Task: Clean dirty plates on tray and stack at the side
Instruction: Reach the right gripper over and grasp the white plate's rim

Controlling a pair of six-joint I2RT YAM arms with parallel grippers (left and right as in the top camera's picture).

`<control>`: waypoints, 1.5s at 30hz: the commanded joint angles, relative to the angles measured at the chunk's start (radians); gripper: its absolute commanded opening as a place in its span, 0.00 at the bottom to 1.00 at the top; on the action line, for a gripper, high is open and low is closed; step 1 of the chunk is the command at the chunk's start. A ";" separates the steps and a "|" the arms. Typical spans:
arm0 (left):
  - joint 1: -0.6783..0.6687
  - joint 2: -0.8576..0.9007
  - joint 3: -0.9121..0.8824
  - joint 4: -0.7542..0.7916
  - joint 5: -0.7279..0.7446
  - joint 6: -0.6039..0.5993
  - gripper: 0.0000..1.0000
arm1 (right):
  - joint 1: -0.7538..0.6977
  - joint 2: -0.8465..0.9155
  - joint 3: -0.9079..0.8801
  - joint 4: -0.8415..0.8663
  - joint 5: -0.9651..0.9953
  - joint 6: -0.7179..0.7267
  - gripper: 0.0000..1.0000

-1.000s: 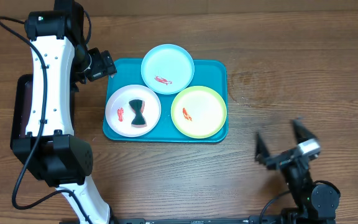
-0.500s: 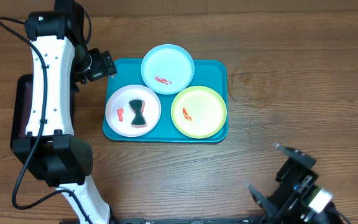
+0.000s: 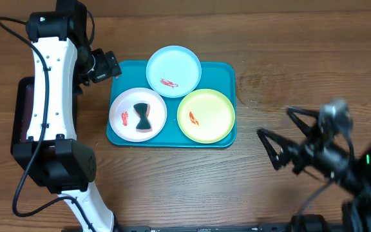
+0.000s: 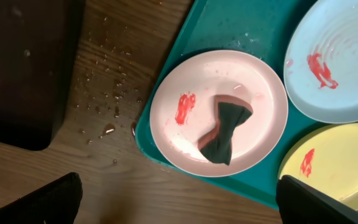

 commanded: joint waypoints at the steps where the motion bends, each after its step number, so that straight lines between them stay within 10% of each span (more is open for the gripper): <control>1: -0.007 0.002 -0.004 -0.015 0.056 0.004 1.00 | -0.005 0.145 0.058 0.063 -0.344 0.171 1.00; 9: -0.008 0.002 -0.004 -0.034 0.064 0.063 1.00 | 0.148 0.375 0.063 0.313 -0.291 0.402 0.85; 14: -0.008 0.002 -0.004 -0.032 0.066 0.076 0.88 | 0.367 0.480 0.139 0.053 0.233 0.401 0.89; 23: -0.008 0.002 -0.004 -0.031 0.084 0.084 0.99 | 0.435 0.969 0.626 -0.468 0.390 0.307 0.76; 30: -0.008 0.002 -0.004 -0.040 0.080 0.110 0.87 | 0.552 1.155 0.653 -0.225 0.518 0.297 0.44; 36: -0.008 0.003 -0.010 -0.035 0.080 0.109 0.73 | 0.641 1.311 0.653 -0.032 0.615 0.317 0.43; 40: -0.008 0.006 -0.010 -0.022 0.080 0.109 0.93 | 0.675 1.394 0.653 0.028 0.694 0.365 0.43; 45: -0.008 0.007 -0.010 0.005 0.083 0.097 0.88 | 0.684 1.469 0.653 0.085 0.694 0.364 0.44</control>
